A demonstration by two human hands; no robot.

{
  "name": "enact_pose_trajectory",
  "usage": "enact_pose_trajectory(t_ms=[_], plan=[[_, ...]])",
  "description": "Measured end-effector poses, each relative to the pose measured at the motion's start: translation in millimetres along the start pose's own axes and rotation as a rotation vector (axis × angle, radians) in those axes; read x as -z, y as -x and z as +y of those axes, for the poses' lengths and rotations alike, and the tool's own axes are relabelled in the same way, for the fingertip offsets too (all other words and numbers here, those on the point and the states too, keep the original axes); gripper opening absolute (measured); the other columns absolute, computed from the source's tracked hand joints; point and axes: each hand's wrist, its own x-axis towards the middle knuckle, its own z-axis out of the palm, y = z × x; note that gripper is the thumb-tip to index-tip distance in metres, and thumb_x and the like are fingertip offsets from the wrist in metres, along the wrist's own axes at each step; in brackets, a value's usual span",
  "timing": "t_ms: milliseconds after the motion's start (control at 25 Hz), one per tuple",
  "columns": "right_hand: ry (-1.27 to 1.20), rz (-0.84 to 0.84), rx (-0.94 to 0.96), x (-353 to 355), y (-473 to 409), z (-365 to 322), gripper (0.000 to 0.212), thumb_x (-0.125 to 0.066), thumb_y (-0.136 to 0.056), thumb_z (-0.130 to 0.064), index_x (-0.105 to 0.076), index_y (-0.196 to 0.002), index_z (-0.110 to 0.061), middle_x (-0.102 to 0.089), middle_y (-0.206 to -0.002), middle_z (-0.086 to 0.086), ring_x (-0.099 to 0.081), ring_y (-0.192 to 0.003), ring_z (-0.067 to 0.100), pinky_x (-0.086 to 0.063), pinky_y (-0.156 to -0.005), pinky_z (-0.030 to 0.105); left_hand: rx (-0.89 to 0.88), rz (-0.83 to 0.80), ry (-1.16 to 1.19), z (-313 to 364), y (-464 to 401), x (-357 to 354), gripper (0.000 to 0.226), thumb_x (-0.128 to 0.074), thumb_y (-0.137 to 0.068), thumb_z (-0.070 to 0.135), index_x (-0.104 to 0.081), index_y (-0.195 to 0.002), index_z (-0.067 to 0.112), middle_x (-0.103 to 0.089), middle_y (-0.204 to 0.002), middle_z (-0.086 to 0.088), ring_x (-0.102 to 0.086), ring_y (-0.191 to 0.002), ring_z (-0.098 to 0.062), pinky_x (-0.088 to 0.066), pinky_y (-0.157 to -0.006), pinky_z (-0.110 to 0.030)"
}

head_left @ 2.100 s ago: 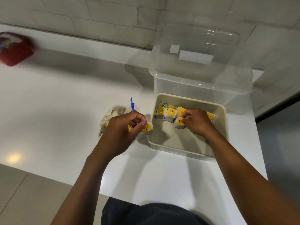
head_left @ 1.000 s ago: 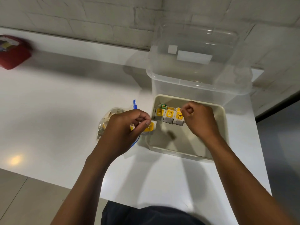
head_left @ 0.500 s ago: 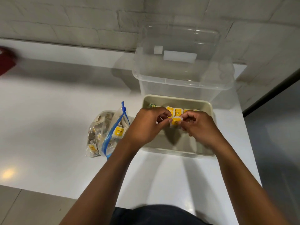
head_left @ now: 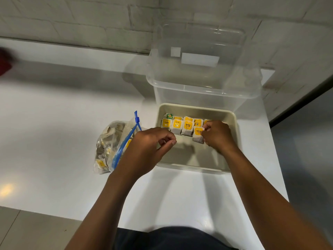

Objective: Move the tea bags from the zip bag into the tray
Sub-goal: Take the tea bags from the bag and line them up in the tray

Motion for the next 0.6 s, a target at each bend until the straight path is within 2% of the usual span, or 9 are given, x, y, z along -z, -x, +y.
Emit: enact_pose_trajectory(t_ms=[80,200,320,600], plan=[[0.089,0.063,0.010,-2,-4,0,0.014,-0.062,-0.082,-0.005,-0.072,-0.081,-0.014,-0.073,-0.087,0.010,-0.067,-0.084,0.030,-0.053,-0.073,0.029,-0.007,0.010,-0.006,0,2,1,0.004,-0.071,-0.090,0.020,-0.073,-0.091,0.017,-0.070,-0.084,0.009,-0.064,-0.075,-0.008,-0.053,-0.069,-0.028],[0.104,0.065,-0.006,-4,-8,1,0.012,-0.063,-0.080,-0.006,-0.069,-0.074,-0.014,-0.073,-0.079,0.012,-0.069,-0.077,0.031,-0.057,-0.069,0.030,-0.011,0.009,0.000,1,3,1,0.003,-0.071,-0.090,0.020,-0.073,-0.091,0.018,-0.070,-0.084,0.010,-0.063,-0.075,-0.006,-0.053,-0.069,-0.027],[0.096,0.030,0.004,-6,-13,-1,0.011,-0.063,-0.078,-0.007,-0.069,-0.073,-0.014,-0.072,-0.072,0.012,-0.070,-0.069,0.032,-0.061,-0.069,0.039,-0.013,0.006,0.005,1,3,2,0.003,-0.071,-0.090,0.019,-0.073,-0.091,0.017,-0.070,-0.083,0.010,-0.063,-0.074,-0.007,-0.052,-0.068,-0.027],[0.147,0.031,0.033,-1,-19,-4,0.005,-0.070,-0.080,-0.018,-0.070,-0.084,-0.015,-0.073,-0.080,0.013,-0.071,-0.075,0.033,-0.061,-0.073,0.042,-0.010,0.006,-0.013,0,0,2,0.003,-0.072,-0.089,0.020,-0.073,-0.091,0.017,-0.069,-0.083,0.009,-0.063,-0.073,-0.006,-0.051,-0.068,-0.022]])
